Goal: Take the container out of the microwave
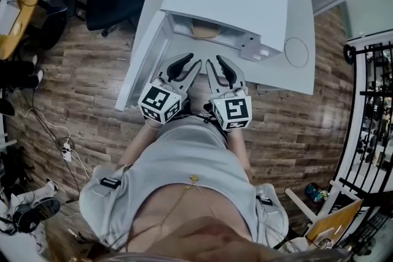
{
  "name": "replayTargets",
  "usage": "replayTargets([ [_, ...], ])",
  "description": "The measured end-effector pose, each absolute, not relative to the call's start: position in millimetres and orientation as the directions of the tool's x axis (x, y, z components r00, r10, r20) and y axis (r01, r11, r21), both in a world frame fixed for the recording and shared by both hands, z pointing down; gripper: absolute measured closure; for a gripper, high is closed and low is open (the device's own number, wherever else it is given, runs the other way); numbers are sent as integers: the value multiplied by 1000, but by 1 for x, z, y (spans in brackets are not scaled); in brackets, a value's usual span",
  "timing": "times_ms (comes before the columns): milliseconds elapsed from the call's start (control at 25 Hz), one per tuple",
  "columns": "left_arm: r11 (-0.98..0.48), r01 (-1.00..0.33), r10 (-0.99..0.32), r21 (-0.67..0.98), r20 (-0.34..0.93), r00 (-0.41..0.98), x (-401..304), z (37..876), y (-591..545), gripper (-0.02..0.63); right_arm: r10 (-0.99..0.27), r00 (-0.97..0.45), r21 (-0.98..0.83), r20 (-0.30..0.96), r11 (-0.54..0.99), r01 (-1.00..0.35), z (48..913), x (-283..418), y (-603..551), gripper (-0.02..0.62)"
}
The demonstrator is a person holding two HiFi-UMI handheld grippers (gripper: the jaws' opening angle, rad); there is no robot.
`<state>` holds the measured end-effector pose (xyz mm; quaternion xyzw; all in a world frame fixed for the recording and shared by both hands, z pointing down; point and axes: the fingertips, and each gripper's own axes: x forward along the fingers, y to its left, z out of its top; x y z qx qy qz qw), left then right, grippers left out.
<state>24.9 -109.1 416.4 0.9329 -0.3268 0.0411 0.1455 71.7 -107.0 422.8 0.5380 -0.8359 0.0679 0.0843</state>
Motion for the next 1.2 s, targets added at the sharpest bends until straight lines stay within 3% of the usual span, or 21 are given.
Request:
replayTargets([
  [1200, -788, -552, -514, 273, 202, 834, 13, 443, -194, 485, -914, -295, -13, 278, 303, -953, 452, 67, -186, 476],
])
